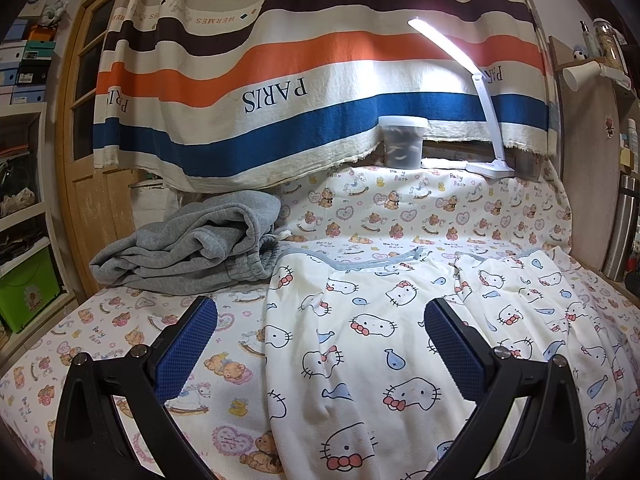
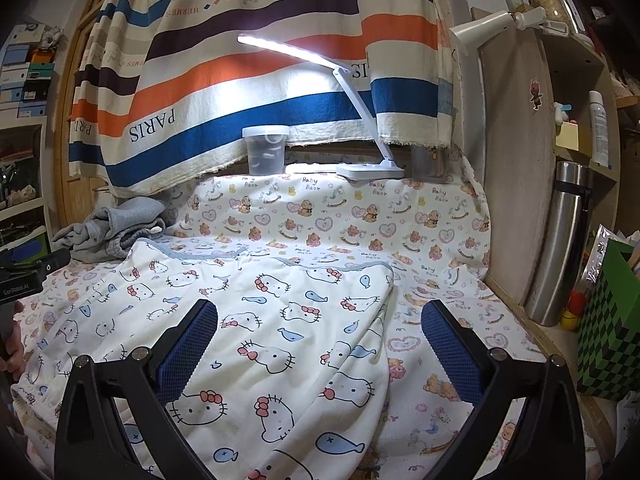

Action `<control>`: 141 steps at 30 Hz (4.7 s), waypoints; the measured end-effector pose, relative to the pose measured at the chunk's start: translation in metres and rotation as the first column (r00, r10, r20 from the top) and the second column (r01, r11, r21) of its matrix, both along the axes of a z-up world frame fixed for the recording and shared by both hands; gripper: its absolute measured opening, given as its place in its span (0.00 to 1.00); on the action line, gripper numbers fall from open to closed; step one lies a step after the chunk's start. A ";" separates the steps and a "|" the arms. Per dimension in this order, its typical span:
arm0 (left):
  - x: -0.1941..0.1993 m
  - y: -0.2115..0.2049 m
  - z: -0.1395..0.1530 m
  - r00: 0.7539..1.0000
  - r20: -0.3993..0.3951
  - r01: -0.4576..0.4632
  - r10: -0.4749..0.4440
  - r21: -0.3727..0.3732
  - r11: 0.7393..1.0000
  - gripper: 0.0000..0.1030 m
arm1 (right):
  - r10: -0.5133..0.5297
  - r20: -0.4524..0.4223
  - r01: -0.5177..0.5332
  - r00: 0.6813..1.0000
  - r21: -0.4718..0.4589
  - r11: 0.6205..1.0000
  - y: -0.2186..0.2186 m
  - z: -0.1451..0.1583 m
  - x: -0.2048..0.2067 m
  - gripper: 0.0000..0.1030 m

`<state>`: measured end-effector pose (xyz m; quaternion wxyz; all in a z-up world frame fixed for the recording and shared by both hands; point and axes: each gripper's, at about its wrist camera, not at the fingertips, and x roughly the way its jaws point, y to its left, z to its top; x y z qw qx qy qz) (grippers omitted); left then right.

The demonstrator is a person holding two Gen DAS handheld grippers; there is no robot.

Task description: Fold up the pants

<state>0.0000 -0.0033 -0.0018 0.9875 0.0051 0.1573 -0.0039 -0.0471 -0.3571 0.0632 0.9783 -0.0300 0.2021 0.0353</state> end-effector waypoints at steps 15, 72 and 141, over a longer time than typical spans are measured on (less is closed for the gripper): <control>0.000 0.000 0.000 1.000 0.000 0.000 0.000 0.000 1.000 1.00 | -0.010 0.002 0.010 1.000 -0.010 1.000 0.001 -0.002 -0.001 1.00; 0.001 -0.002 0.000 1.000 -0.012 0.014 -0.014 0.001 1.000 1.00 | -0.011 -0.002 0.011 1.000 -0.026 1.000 0.000 -0.003 0.002 1.00; -0.049 0.034 -0.059 0.927 -0.326 0.067 -0.183 -0.337 0.939 0.44 | 0.088 -0.135 -0.088 0.987 0.005 0.996 0.120 -0.024 -0.050 0.49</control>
